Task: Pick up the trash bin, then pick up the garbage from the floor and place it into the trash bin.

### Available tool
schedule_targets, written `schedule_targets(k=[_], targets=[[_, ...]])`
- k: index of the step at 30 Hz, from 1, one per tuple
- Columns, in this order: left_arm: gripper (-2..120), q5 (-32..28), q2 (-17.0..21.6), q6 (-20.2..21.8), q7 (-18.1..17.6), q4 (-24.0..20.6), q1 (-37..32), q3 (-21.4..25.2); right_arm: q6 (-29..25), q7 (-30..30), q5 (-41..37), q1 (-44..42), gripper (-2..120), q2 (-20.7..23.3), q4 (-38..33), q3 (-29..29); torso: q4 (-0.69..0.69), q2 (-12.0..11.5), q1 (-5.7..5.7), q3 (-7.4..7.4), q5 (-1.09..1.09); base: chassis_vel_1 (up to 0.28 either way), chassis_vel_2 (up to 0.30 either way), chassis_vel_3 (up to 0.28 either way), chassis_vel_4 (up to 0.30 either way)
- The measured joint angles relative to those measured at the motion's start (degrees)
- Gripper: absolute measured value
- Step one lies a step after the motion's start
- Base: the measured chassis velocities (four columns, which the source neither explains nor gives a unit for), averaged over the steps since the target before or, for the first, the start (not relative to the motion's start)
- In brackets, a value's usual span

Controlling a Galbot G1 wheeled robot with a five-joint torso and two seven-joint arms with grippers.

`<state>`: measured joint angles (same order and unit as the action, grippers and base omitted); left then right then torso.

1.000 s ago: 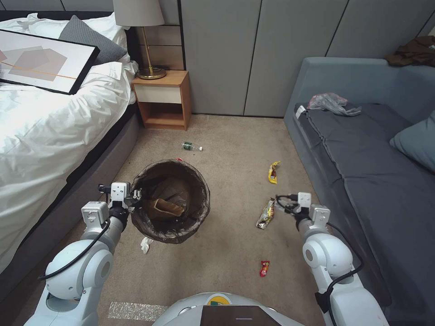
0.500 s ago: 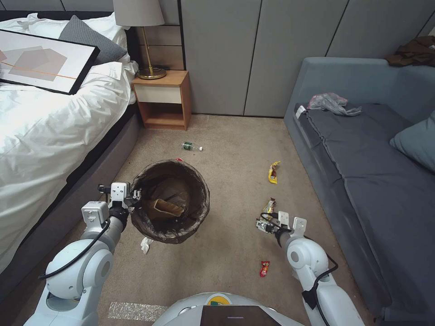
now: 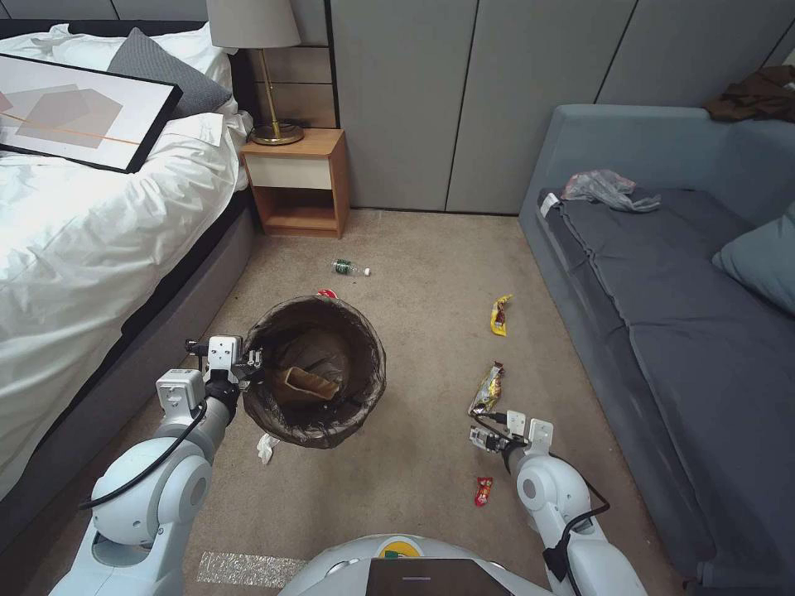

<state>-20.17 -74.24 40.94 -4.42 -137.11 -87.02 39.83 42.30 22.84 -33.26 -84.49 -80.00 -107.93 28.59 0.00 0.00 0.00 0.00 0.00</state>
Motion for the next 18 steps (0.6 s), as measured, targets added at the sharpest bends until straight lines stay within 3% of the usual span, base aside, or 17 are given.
schedule_targets(k=[18], targets=[[0, 0.2, -0.1, -0.3, 0.4, 0.5, 0.2, 0.1, -2.4, -1.3, 1.5, -2.0, 100, -2.6, 4.7, 0.0, 0.00, 0.0, 0.00, 0.00, 0.00, 0.000, 0.000, 0.000, 0.000]])
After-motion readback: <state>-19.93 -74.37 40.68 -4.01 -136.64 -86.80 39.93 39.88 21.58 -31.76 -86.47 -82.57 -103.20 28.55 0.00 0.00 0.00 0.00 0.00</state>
